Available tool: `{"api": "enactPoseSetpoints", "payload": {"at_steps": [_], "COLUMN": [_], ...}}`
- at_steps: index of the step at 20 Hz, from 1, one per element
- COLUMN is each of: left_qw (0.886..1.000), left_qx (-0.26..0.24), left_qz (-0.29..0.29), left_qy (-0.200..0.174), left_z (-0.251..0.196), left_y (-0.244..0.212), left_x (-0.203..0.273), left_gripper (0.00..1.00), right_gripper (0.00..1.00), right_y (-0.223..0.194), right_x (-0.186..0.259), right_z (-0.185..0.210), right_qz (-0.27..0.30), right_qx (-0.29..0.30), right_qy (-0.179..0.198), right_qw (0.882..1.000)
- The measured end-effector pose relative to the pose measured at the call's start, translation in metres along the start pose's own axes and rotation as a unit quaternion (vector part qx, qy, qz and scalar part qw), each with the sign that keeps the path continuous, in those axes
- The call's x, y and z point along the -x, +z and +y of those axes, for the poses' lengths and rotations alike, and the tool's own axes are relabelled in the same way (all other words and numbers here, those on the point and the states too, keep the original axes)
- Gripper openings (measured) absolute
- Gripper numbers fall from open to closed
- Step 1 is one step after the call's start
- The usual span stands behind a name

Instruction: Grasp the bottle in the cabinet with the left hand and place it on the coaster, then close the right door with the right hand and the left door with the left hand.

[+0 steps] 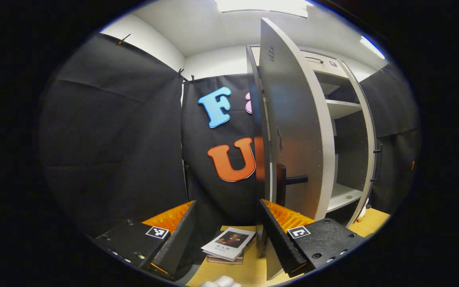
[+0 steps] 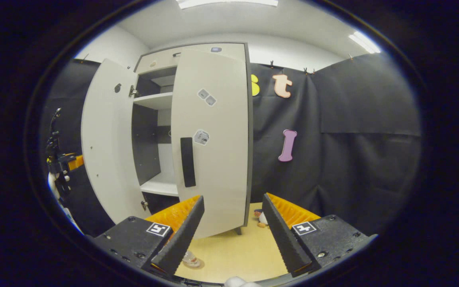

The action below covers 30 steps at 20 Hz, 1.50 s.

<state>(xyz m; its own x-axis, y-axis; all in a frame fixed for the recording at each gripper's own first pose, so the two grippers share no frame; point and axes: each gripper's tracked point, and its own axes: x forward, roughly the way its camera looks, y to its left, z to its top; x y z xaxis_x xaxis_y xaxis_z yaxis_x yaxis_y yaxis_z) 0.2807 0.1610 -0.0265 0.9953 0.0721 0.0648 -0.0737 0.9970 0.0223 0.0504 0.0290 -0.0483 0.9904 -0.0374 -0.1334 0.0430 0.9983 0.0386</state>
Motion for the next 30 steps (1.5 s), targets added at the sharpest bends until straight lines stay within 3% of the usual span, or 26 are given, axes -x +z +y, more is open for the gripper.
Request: {"api": "enactPoseSetpoints", "payload": {"at_steps": [1, 2, 3, 6, 8, 10, 11, 17, 18, 21, 22, 30], "left_qw": [1.000, 1.000, 1.000, 1.000, 1.000, 1.000, 1.000, 0.999, 0.999, 0.998, 0.999, 0.998], "left_qx": [-0.001, -0.001, -0.003, -0.014, -0.016, -0.020, -0.021, -0.018, -0.013, -0.006, -0.008, -0.001], "left_qz": [-0.001, -0.002, -0.001, -0.003, -0.001, 0.000, 0.000, -0.006, -0.003, -0.014, -0.014, 0.024], "left_qy": [0.000, -0.002, 0.001, 0.004, -0.001, -0.006, -0.010, -0.042, -0.051, -0.055, -0.050, -0.049], "left_z": [-0.001, -0.005, -0.008, -0.019, -0.030, -0.047, -0.054, -0.117, -0.130, -0.155, -0.158, -0.158], "left_y": [-0.001, 0.000, 0.000, 0.003, 0.003, 0.006, 0.006, 0.011, 0.011, 0.019, 0.022, 0.009], "left_x": [0.001, 0.002, 0.003, 0.006, 0.007, 0.010, 0.010, 0.002, -0.001, -0.008, -0.010, 0.010], "left_gripper": [0.89, 0.92, 0.88, 0.89, 0.89, 0.85, 0.89, 0.89, 0.85, 0.90, 0.96, 0.96], "right_gripper": [0.96, 0.96, 0.96, 0.99, 0.94, 0.96, 0.96, 0.96, 0.96, 0.96, 0.94, 0.96], "right_y": [0.002, 0.003, 0.004, 0.004, 0.004, 0.005, 0.007, 0.006, 0.006, 0.007, 0.006, 0.016], "right_x": [0.000, 0.000, 0.000, 0.001, 0.000, -0.002, -0.002, 0.002, 0.002, 0.005, 0.008, 0.019], "right_z": [-0.001, -0.002, -0.003, -0.005, -0.010, -0.017, -0.022, -0.046, -0.048, -0.057, -0.059, -0.055], "right_qz": [-0.001, -0.003, -0.004, -0.006, -0.004, -0.004, -0.005, -0.001, -0.001, -0.003, -0.003, -0.021], "right_qx": [0.002, 0.005, 0.006, 0.008, 0.010, 0.011, 0.010, 0.012, 0.012, 0.011, 0.009, -0.003], "right_qy": [0.001, 0.002, 0.004, 0.015, 0.022, 0.025, 0.025, 0.024, 0.025, 0.021, 0.019, 0.016], "right_qw": [1.000, 1.000, 1.000, 1.000, 1.000, 1.000, 1.000, 1.000, 1.000, 1.000, 1.000, 1.000]}}
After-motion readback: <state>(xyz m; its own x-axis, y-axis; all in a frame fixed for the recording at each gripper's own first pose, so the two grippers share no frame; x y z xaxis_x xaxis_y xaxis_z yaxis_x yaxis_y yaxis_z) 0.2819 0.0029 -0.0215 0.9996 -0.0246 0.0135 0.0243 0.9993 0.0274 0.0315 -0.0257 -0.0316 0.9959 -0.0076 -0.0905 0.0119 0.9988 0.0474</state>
